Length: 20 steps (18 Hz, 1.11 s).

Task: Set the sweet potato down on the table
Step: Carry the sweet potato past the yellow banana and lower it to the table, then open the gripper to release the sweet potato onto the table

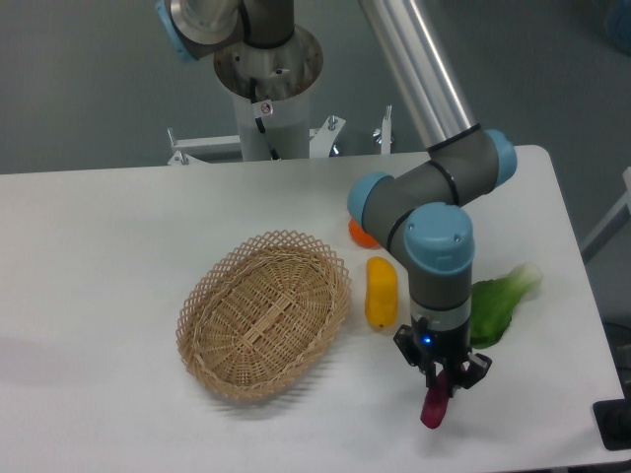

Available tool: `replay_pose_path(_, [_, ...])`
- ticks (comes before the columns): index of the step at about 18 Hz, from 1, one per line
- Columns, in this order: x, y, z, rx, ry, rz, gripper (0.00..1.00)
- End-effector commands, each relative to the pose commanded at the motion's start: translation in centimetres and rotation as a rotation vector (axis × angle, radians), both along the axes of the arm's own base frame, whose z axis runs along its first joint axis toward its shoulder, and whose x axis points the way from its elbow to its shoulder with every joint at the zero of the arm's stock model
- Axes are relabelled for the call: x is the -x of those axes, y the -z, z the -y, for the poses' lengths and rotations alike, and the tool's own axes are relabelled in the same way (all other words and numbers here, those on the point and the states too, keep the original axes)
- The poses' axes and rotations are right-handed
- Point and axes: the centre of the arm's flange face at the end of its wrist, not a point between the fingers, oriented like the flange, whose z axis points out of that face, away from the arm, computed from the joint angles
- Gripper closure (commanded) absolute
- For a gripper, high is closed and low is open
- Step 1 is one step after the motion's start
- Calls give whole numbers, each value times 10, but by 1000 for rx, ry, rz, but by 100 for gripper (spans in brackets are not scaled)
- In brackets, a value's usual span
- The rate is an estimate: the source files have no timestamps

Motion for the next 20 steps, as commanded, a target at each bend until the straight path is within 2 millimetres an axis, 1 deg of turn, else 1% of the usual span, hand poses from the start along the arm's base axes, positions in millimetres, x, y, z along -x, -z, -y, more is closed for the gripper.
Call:
replay_pose_path(4, [-7,11,2,22,27,13,85])
replay_pose_path(10, [-8,11,5,32,58,8,84])
replay_pose_path(12, [-8,11,5,32,59,7,79])
replay_pose_path(13, [-8,10,4,31,58,6,66])
replay_pose_path(15, [-6,7,4,31,58,-1,8])
replay_pose_path(16, [-5,3,5,36,54,-12,0])
replay_pose_path(20, [-1,-11,6,30,45,-34,0])
